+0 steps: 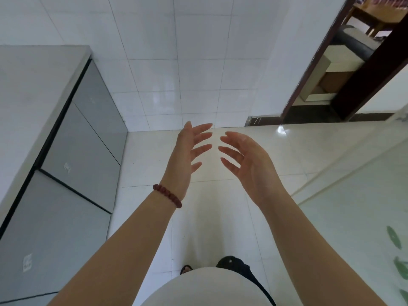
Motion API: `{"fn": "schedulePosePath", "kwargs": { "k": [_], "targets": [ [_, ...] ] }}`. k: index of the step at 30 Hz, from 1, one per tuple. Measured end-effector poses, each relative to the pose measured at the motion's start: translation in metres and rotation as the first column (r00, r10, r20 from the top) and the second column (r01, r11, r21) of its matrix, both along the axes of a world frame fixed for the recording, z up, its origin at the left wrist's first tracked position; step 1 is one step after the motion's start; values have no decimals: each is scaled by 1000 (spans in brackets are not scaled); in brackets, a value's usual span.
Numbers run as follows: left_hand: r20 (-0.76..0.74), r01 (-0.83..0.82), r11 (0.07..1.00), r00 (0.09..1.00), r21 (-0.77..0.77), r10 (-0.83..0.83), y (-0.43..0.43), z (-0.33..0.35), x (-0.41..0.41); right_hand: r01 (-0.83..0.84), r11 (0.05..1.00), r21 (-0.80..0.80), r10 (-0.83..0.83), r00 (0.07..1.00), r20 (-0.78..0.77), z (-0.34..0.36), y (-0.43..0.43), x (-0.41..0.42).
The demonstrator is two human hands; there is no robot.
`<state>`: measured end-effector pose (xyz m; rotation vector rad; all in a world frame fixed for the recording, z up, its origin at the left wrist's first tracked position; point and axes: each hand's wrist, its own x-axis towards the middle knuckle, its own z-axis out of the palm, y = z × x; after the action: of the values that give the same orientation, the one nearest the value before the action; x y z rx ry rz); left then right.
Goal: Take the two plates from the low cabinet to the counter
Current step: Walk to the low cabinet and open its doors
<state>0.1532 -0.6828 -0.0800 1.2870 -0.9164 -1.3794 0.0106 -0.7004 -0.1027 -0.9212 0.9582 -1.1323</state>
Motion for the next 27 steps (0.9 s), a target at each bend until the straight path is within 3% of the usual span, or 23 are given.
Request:
{"fn": "schedulePosePath", "kwargs": {
  "k": [17, 27],
  "targets": [
    [16, -246, 969, 969, 13, 246, -195, -18, 53, -275, 961, 38, 275, 961, -12, -6, -233, 65],
    [15, -543, 836, 839, 74, 544, -249, -27, 108, -558, 826, 80, 560, 828, -8, -22, -327, 146]
  ]
}}
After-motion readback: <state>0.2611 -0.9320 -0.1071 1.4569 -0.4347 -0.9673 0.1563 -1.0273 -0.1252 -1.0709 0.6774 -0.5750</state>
